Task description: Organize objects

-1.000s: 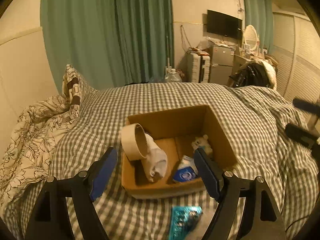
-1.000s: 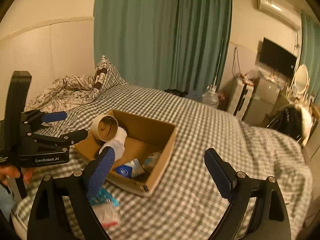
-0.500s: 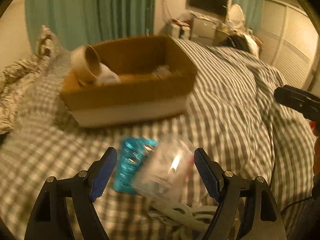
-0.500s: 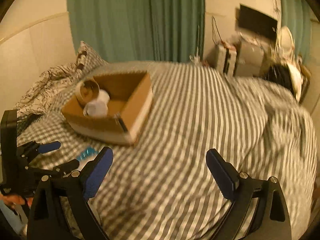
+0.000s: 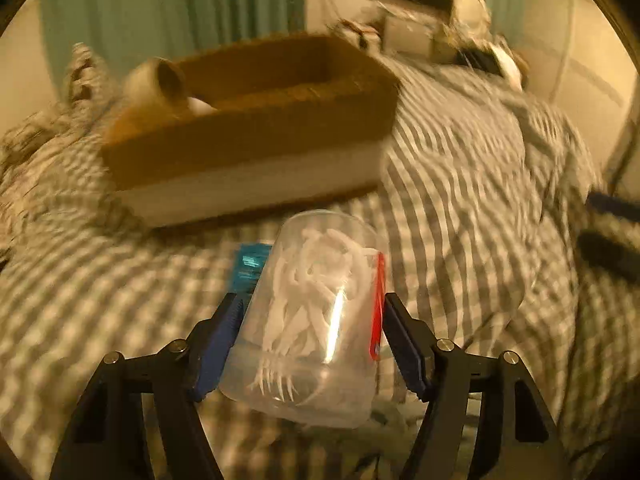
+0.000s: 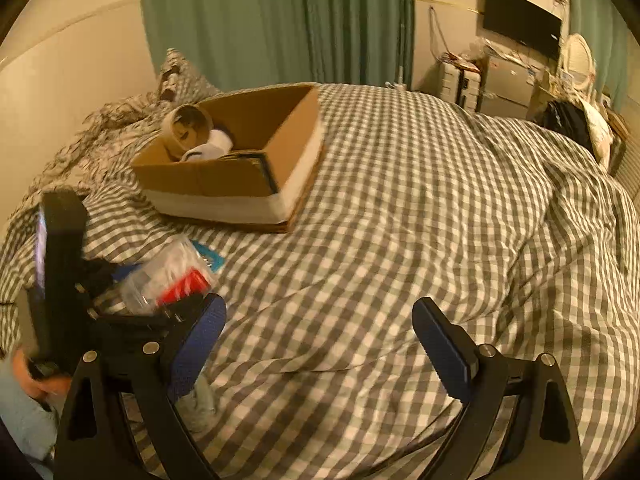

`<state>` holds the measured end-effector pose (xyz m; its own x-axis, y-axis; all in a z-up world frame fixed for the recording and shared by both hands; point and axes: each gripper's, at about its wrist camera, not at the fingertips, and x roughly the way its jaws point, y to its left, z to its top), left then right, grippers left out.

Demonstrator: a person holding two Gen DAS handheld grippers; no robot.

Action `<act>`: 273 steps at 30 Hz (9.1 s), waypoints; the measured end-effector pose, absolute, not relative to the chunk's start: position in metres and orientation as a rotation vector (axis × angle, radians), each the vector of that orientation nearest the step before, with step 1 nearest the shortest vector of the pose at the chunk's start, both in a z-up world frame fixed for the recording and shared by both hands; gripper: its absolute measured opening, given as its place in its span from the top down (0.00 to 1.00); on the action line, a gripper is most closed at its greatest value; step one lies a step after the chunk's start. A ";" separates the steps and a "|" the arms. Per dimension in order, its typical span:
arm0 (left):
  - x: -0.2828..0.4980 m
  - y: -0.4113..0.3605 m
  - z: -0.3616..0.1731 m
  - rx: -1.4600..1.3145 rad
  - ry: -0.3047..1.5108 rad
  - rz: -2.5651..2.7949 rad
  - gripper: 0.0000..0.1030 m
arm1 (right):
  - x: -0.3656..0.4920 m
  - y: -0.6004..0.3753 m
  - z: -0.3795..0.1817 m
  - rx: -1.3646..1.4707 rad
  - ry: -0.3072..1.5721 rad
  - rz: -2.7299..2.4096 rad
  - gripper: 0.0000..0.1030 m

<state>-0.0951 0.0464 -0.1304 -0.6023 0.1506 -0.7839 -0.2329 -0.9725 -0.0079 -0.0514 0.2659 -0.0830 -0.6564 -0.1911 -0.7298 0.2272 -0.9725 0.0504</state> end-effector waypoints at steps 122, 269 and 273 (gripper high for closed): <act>-0.013 0.041 -0.108 -1.279 0.224 2.536 0.78 | -0.021 0.271 -0.086 1.292 0.079 -2.706 0.38; -0.018 -0.027 0.113 -0.346 -0.184 3.123 0.00 | 0.010 0.227 0.120 0.211 0.054 -2.961 0.00; -0.011 -0.022 0.080 -0.354 -0.130 3.172 0.00 | 0.000 0.222 0.077 0.236 0.115 -3.008 0.00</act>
